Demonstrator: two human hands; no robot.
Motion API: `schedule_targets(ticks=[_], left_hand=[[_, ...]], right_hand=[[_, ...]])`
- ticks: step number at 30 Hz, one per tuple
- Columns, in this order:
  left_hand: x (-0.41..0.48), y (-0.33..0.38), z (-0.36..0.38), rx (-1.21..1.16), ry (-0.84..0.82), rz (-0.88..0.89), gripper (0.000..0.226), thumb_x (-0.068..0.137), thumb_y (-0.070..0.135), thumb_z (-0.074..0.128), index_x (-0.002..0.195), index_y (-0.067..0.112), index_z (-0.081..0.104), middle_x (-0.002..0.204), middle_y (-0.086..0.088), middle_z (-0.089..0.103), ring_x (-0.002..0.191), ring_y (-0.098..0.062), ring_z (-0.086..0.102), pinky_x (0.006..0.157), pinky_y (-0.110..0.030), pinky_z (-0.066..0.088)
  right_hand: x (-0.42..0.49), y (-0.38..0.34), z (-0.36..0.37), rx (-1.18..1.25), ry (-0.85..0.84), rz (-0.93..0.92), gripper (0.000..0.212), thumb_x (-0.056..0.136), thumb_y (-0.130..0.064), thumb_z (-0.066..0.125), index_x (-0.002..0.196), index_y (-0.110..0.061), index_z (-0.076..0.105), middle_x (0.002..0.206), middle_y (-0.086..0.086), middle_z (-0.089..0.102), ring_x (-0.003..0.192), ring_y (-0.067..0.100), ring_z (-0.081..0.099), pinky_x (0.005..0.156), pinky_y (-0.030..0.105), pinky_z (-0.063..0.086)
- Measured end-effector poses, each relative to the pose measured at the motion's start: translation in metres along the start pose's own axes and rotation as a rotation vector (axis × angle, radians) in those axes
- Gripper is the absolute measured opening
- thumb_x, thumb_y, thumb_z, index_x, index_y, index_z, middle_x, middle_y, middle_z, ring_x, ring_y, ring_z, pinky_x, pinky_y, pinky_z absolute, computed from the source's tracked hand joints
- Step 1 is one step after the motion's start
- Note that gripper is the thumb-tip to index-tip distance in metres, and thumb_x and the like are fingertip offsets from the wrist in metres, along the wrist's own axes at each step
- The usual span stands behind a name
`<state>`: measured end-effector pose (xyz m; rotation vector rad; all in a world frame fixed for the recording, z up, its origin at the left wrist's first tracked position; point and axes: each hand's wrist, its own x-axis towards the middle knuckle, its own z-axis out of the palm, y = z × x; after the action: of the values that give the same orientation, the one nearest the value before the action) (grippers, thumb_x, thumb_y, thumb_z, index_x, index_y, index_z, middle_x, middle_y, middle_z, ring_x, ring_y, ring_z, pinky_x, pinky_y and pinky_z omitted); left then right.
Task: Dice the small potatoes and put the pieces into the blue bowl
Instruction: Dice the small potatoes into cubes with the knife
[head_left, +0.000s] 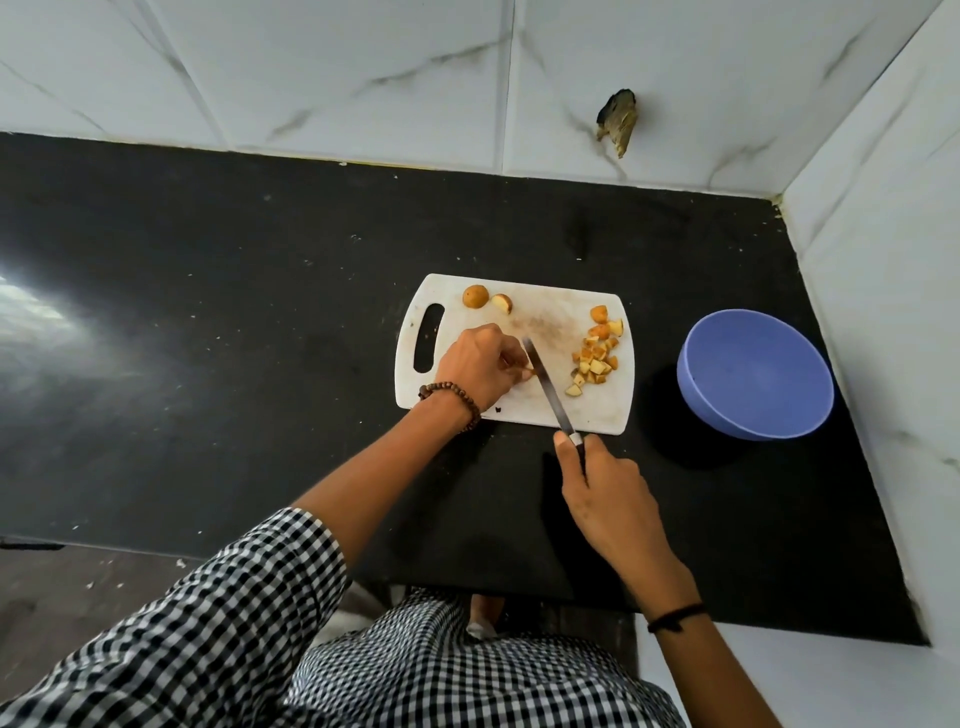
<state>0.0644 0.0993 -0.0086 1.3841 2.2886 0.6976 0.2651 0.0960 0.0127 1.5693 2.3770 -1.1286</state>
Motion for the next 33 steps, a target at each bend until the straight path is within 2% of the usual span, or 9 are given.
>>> schedule_targets(ticks=[5,10,14,17,21,25,31,33], left_hand=[[0.000,0.001,-0.001,-0.021,0.005,0.003,0.017,0.081,0.024,0.074,0.097,0.017,0.075,0.096,-0.001,0.063,0.085,-0.013,0.059,0.076,-0.023,0.051],[0.001,0.001,0.001,-0.042,0.011,-0.018,0.017,0.081,0.023,0.074,0.096,0.016,0.075,0.094,0.000,0.063,0.084,-0.011,0.058,0.073,-0.020,0.049],[0.001,0.001,0.001,-0.060,0.024,-0.028,0.015,0.080,0.021,0.075,0.094,0.015,0.076,0.089,0.004,0.060,0.080,-0.010,0.056,0.071,-0.019,0.046],[0.000,0.002,0.002,-0.062,0.030,-0.031,0.015,0.080,0.021,0.076,0.094,0.016,0.076,0.086,0.007,0.058,0.079,-0.009,0.056,0.069,-0.019,0.045],[0.000,0.002,0.003,-0.080,0.040,-0.046,0.014,0.080,0.021,0.076,0.093,0.016,0.076,0.084,0.009,0.057,0.077,-0.007,0.056,0.069,-0.019,0.048],[-0.001,0.002,0.002,-0.112,0.036,-0.048,0.014,0.081,0.020,0.075,0.094,0.014,0.075,0.084,0.009,0.057,0.077,-0.005,0.056,0.070,-0.017,0.048],[0.000,0.002,0.002,-0.122,0.026,-0.058,0.014,0.080,0.024,0.075,0.091,0.015,0.074,0.080,0.007,0.059,0.075,-0.006,0.057,0.070,-0.017,0.048],[0.000,0.002,0.001,-0.116,0.009,-0.043,0.015,0.080,0.024,0.076,0.091,0.015,0.074,0.081,0.007,0.059,0.075,-0.006,0.057,0.072,-0.018,0.050]], right_hand=[[0.001,-0.002,0.011,-0.082,0.048,-0.012,0.044,0.105,-0.054,0.025,0.097,-0.019,0.050,0.084,0.002,0.062,0.082,0.018,0.061,0.077,0.044,0.054],[0.001,-0.006,0.016,-0.205,0.076,-0.020,0.044,0.105,-0.052,0.022,0.104,-0.017,0.049,0.087,0.004,0.063,0.080,0.022,0.064,0.075,0.044,0.057],[0.004,-0.014,0.015,-0.258,0.046,-0.014,0.043,0.107,-0.047,0.021,0.109,-0.014,0.048,0.099,0.009,0.063,0.093,0.030,0.064,0.079,0.046,0.053],[0.006,-0.018,0.013,-0.288,0.032,-0.011,0.043,0.108,-0.046,0.021,0.108,-0.012,0.048,0.101,0.011,0.063,0.096,0.032,0.063,0.079,0.046,0.052],[0.000,-0.013,0.010,-0.291,-0.003,0.007,0.042,0.107,-0.048,0.021,0.107,-0.015,0.047,0.098,0.007,0.062,0.091,0.027,0.064,0.080,0.046,0.054],[-0.011,-0.003,0.006,-0.285,-0.043,0.031,0.039,0.107,-0.048,0.021,0.105,-0.018,0.046,0.090,0.002,0.060,0.082,0.019,0.062,0.075,0.040,0.054],[-0.029,0.005,-0.004,-0.311,-0.096,0.067,0.041,0.106,-0.050,0.019,0.109,-0.019,0.046,0.093,0.001,0.060,0.082,0.017,0.059,0.068,0.033,0.045],[-0.030,0.007,-0.008,-0.299,-0.109,0.077,0.041,0.106,-0.050,0.021,0.111,-0.020,0.047,0.090,-0.001,0.059,0.076,0.012,0.058,0.061,0.027,0.041]])
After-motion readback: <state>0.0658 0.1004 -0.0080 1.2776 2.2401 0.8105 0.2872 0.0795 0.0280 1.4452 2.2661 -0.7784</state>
